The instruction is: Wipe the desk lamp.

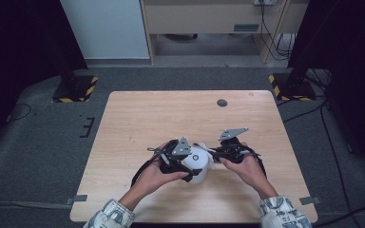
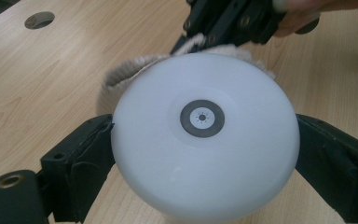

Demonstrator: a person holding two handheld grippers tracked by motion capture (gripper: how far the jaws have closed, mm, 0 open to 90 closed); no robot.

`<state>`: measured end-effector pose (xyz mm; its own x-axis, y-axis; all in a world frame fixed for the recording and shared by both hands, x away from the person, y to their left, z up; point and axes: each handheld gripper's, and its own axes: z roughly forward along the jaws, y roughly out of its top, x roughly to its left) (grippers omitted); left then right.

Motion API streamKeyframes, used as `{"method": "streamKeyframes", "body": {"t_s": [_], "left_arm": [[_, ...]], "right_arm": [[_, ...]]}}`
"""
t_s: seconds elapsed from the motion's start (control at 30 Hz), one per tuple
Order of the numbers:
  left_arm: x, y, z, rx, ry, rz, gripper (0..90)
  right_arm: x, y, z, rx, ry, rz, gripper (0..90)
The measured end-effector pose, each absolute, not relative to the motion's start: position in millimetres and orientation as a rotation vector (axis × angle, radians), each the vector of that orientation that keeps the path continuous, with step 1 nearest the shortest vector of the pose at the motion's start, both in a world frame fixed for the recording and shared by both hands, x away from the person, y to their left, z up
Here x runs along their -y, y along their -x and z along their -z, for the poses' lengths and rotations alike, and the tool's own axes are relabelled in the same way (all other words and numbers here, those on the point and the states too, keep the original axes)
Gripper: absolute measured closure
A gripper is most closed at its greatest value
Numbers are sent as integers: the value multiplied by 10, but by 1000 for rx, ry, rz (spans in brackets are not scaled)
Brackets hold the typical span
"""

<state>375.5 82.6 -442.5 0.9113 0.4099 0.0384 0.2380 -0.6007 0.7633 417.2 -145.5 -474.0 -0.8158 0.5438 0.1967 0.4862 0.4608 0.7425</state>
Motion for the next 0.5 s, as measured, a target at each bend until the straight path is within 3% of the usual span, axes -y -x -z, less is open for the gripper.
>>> {"method": "streamKeyframes", "body": {"t_s": [0.13, 0.37, 0.5], "left_arm": [[-826, -3759, 4417, -456, -2248, -263, 83], [-828, -3768, 4413, -449, -2253, -256, 84], [-828, -3771, 4408, -447, -2261, -256, 84]], "right_arm": [[1391, -4191, 4881, -2688, -941, -1173, 818], [1462, -4147, 4619, -2585, -914, -1342, 819], [1422, -4151, 4718, -2628, -925, -1255, 818]]}}
